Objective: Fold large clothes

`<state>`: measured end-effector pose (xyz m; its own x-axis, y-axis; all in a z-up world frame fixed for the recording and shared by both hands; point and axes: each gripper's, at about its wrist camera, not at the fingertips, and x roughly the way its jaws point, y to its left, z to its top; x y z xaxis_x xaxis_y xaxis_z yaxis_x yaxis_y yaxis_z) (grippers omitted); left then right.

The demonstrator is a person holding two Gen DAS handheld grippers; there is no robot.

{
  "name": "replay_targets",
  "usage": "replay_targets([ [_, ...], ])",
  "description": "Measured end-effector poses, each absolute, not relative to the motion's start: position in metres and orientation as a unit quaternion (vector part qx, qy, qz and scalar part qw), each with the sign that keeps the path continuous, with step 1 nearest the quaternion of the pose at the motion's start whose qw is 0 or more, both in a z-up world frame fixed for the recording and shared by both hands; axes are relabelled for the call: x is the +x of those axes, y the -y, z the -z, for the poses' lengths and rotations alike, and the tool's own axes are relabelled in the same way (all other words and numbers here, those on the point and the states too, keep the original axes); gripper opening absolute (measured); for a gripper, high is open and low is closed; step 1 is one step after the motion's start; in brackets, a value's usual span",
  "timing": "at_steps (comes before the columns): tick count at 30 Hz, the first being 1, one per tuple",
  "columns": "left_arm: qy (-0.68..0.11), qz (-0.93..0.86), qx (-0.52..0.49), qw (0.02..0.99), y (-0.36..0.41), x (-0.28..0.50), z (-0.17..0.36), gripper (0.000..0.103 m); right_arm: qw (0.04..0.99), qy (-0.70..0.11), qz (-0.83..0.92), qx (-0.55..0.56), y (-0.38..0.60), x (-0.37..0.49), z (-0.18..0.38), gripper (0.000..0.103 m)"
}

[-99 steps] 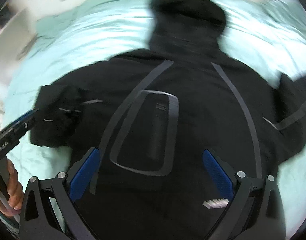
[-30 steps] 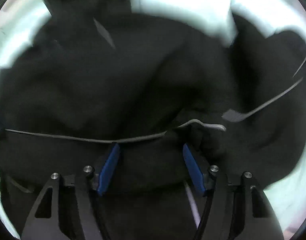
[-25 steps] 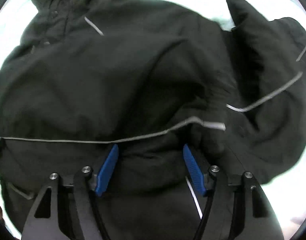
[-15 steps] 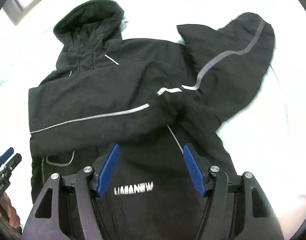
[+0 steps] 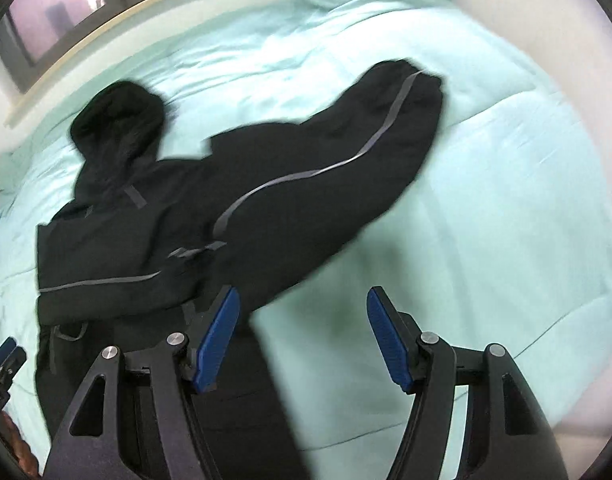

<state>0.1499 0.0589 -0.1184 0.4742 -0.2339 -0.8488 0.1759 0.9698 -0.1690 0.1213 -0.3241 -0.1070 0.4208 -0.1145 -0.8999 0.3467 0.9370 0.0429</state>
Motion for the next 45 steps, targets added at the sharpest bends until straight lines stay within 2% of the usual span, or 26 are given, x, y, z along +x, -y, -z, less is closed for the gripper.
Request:
replay_targets([
  [8,-0.51,0.093,-0.015,0.855,0.005,0.159,0.121,0.069,0.85,-0.487,0.159,0.126,0.454,0.176,0.095,0.069],
  [14,-0.531,0.07,0.012,0.845,0.021,0.18,0.129,0.069,0.835,-0.496,0.134,0.197,0.528,0.259,0.128,0.069],
  [23,-0.571,0.078,0.024,0.817,0.064,0.222,0.162,0.069,0.805,-0.526,0.103,0.254,0.556,0.327,0.199,0.077],
  [25,-0.573,0.091,0.036,0.814,0.08,0.233,0.168,0.069,0.817,-0.517,0.086,0.24,0.548,0.326,0.195,0.052],
  [26,-0.573,0.098,0.041,0.812,0.088,0.237,0.17,0.069,0.82,-0.514,0.072,0.242,0.545,0.322,0.191,0.024],
  [27,-0.574,0.107,0.044,0.811,0.096,0.242,0.173,0.069,0.826,-0.504,0.061,0.245,0.543,0.315,0.183,0.018],
  [31,-0.581,0.144,0.045,0.8,0.13,0.268,0.188,0.069,0.868,-0.45,0.102,0.185,0.54,0.255,0.127,0.016],
  [35,-0.594,0.177,0.019,0.784,0.159,0.287,0.209,0.069,0.866,-0.428,0.177,0.186,0.58,0.18,0.101,0.016],
  [41,-0.624,0.141,0.06,0.766,0.191,0.307,0.272,0.069,0.815,-0.487,0.219,0.223,0.608,0.14,0.163,0.015],
  [45,-0.622,0.153,0.056,0.766,0.189,0.306,0.268,0.069,0.81,-0.501,0.243,0.184,0.592,0.149,0.167,0.015],
])
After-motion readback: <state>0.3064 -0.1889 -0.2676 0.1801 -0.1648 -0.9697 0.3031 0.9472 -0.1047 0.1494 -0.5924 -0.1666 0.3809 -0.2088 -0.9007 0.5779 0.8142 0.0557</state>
